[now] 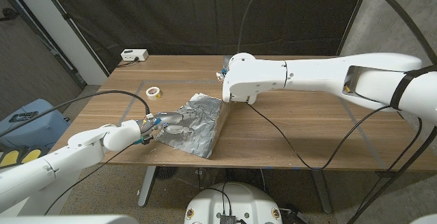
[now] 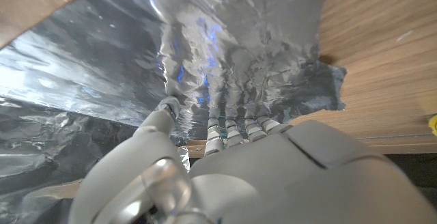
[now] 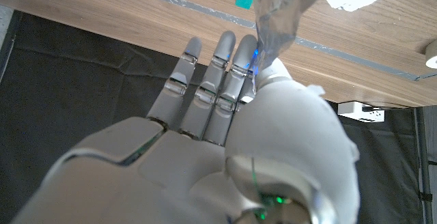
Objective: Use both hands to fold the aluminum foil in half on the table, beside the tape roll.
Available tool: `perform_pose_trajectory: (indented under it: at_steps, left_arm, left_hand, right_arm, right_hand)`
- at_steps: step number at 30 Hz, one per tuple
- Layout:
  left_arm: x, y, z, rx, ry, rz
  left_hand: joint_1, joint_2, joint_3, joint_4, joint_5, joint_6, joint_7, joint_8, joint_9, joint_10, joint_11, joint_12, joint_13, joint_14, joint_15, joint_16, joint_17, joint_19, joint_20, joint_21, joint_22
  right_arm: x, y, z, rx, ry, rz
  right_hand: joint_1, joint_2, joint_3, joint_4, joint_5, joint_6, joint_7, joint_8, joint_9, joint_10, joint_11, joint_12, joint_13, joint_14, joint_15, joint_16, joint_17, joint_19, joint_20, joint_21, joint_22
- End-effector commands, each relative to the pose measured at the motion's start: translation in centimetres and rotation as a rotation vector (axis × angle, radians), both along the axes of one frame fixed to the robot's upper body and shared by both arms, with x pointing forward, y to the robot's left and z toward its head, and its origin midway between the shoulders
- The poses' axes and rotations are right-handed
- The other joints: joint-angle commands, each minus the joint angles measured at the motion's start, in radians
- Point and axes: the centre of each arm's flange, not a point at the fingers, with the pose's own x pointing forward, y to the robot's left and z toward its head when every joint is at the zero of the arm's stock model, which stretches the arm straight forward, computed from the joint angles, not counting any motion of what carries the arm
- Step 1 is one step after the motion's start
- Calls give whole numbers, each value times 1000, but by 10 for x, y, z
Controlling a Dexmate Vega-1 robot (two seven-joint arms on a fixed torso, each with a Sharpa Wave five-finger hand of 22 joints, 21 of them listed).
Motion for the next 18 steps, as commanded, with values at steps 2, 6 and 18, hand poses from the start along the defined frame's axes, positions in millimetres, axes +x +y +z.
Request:
perform_pose_trajectory:
  at_steps: [2,6,18]
  left_arm:
    - [0,-1,1,0,-6,-2]
    - [0,-1,1,0,-5,-3]
    - [0,-3,1,3,-2,-7]
  left_hand:
    - [13,-1,-3,1,2,12,-1,4,4,2,1,6,4,0,-1,3,3,34,14,6,4]
    - [14,-1,-4,1,2,14,-1,4,4,2,1,6,4,0,-1,2,3,34,14,6,4]
    - [18,-1,-5,1,3,18,-4,5,4,0,-1,5,4,-1,-2,2,3,34,14,6,4]
  right_arm:
    - [3,12,1,7,12,31]
    - [2,18,3,8,11,43]
    - [2,34,9,21,22,82]
  right_hand:
    - [-10,2,0,5,-2,-3,12,-6,4,-6,5,-3,1,2,-31,-5,-1,9,4,3,5]
    - [-11,3,0,6,-3,-3,11,-7,5,-8,8,-3,1,6,-32,-5,-3,16,5,5,5]
    - [-16,6,-1,7,-4,-6,23,-13,4,-18,17,-5,1,-2,-21,-9,-3,32,12,7,5]
